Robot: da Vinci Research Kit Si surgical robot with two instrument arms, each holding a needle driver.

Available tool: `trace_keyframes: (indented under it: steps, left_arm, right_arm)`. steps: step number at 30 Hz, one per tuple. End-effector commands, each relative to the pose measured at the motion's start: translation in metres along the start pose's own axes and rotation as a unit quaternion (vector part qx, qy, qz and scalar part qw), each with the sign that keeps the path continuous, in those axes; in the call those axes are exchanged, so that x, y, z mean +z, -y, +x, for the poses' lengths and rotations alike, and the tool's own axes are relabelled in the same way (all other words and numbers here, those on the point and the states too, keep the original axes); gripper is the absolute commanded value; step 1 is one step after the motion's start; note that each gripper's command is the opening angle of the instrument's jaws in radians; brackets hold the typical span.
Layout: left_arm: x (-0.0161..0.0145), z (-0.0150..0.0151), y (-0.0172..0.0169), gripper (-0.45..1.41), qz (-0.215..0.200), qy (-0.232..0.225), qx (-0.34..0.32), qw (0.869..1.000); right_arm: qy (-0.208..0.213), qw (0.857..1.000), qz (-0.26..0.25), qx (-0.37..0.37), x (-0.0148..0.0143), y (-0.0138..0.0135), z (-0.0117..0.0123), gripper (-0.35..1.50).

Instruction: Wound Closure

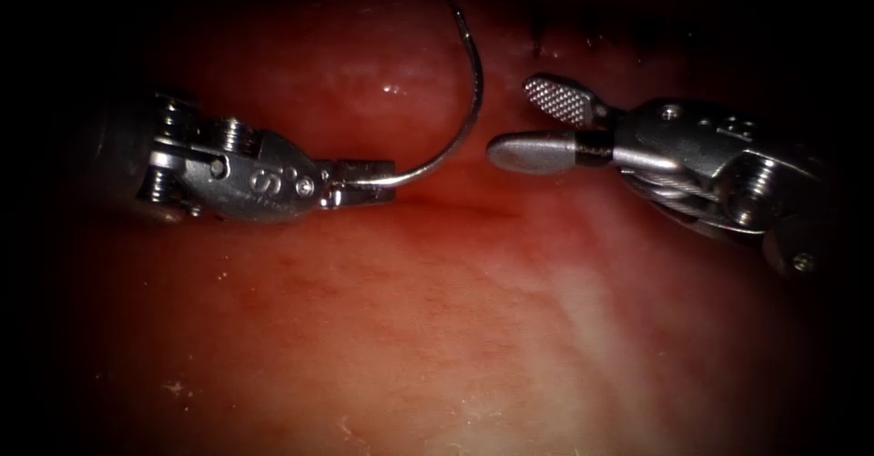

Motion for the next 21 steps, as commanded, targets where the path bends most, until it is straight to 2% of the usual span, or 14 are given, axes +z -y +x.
trace_keyframes:
  steps: [1, 11, 15, 16, 17, 18, 19, 21]
  left_arm:
    - [0.0007, 0.0002, -0.0003, -0.45, 0.000, -0.006, 0.002, 1.000]
    - [-0.0002, 0.0008, -0.0004, -0.45, 0.001, -0.010, 0.007, 1.000]
    - [-0.0004, 0.0012, -0.0003, -0.45, 0.003, -0.011, 0.014, 1.000]
    - [-0.0005, 0.0013, -0.0003, -0.45, 0.003, -0.011, 0.014, 1.000]
    - [-0.0005, 0.0013, -0.0003, -0.45, 0.004, -0.012, 0.014, 1.000]
    - [-0.0005, 0.0013, -0.0003, -0.45, 0.004, -0.012, 0.014, 1.000]
    - [-0.0005, 0.0012, -0.0003, -0.45, 0.003, -0.012, 0.014, 1.000]
    - [-0.0005, 0.0012, -0.0003, -0.45, 0.003, -0.013, 0.014, 1.000]
  right_arm:
    - [-0.001, 1.000, 0.003, -0.001, 0.0014, -0.0002, 0.0006, 1.14]
    - [-0.008, 1.000, 0.001, -0.001, 0.0049, -0.0008, 0.0019, 1.14]
    - [-0.009, 1.000, 0.000, -0.001, 0.0058, -0.0008, 0.0023, 1.04]
    - [-0.009, 1.000, 0.000, 0.000, 0.0059, -0.0009, 0.0023, 0.87]
    - [-0.010, 1.000, -0.005, 0.000, 0.0060, -0.0009, 0.0024, 0.28]
    - [-0.008, 1.000, -0.013, -0.006, 0.0060, -0.0009, 0.0023, -0.22]
    - [-0.006, 0.999, -0.027, -0.028, 0.0059, -0.0009, 0.0024, -0.35]
    - [0.000, 0.997, -0.053, -0.052, 0.0056, -0.0010, 0.0027, -0.35]
